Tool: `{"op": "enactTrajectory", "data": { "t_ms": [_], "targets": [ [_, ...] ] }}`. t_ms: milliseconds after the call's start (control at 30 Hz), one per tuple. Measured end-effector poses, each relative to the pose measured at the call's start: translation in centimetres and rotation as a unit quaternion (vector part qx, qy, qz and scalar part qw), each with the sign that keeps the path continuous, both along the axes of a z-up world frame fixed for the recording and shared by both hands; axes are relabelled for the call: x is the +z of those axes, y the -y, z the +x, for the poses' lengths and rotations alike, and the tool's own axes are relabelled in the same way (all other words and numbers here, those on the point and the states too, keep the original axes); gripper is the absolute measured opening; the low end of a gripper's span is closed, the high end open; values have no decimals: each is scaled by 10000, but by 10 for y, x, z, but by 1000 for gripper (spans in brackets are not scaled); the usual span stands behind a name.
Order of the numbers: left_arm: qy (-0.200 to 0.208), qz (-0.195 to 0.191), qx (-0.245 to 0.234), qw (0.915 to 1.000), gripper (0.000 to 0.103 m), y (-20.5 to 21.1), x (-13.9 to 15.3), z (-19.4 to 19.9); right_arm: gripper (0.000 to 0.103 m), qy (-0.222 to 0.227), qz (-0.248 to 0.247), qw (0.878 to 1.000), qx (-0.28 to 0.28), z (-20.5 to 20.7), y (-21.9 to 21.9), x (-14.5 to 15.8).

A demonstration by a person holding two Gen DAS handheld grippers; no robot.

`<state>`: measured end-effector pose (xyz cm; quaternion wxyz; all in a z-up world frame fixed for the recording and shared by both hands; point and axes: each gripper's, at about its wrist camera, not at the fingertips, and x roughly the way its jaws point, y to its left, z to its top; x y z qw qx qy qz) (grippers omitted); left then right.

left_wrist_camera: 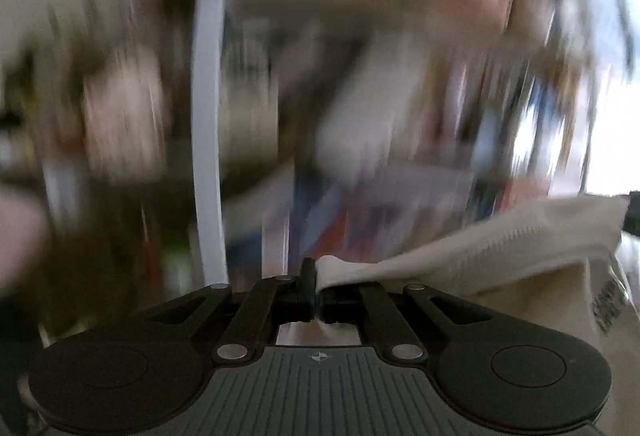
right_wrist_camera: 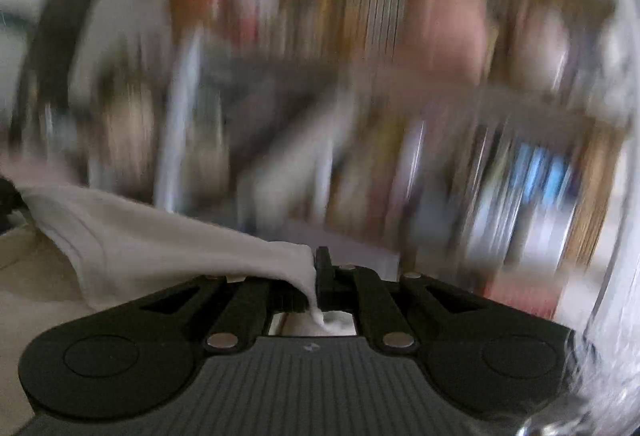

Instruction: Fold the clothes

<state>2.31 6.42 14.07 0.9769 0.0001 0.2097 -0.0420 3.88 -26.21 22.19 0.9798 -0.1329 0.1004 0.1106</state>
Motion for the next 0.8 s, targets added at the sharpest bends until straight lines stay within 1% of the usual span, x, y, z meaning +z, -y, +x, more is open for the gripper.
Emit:
{"op": "enactTrajectory", "data": {
  "t_ms": [33, 100, 167, 200, 233, 300, 333, 400, 500, 567, 600, 667, 733, 800],
  "targets": [
    [-400, 95, -6, 9992, 2, 0, -28, 19, 3, -429, -230, 9988, -68, 23, -1, -31],
    [-1148, 302, -23, 9929, 2, 0, -81, 56, 3, -1154, -498, 9919, -166, 60, -5, -85],
    [-1612, 547, -42, 9854, 3, -1, -115, 84, 3, -1610, -643, 9845, -247, 90, -12, -121],
    [-1805, 640, -48, 9815, 3, -2, -130, 97, 3, -1748, -711, 9817, -257, 100, -15, -134],
    [-1922, 673, -42, 9790, 3, -3, -136, 108, 3, -1859, -765, 9792, -270, 111, -18, -143],
    [-2121, 624, 19, 9753, 6, -7, -141, 131, 3, -1998, -834, 9758, -309, 137, -24, -152],
    [-2208, 574, 57, 9736, 9, -11, -142, 142, 3, -2079, -852, 9739, -331, 151, -26, -156],
    [-2315, 364, 130, 9721, 11, -23, -140, 160, 3, -2262, -834, 9698, -380, 176, -26, -160],
    [-2472, 109, 188, 9687, 14, -31, -133, 177, 4, -2380, -821, 9666, -474, 191, -21, -167],
    [-2615, 30, 137, 9651, 22, -35, -130, 189, 4, -2469, -801, 9639, -593, 204, -17, -170],
    [-2659, 67, 114, 9639, 25, -37, -130, 192, 4, -2511, -838, 9621, -649, 212, -16, -173],
    [-2693, 223, 31, 9628, 37, -38, -125, 189, 4, -2594, -911, 9584, -762, 229, -13, -179],
    [-2656, 257, -73, 9637, 41, -44, -121, 179, 4, -2647, -999, 9554, -851, 244, -10, -185],
    [-2585, 129, -141, 9658, 44, -53, -117, 165, 4, -2790, -1007, 9511, -856, 255, -8, -191]
  ]
}}
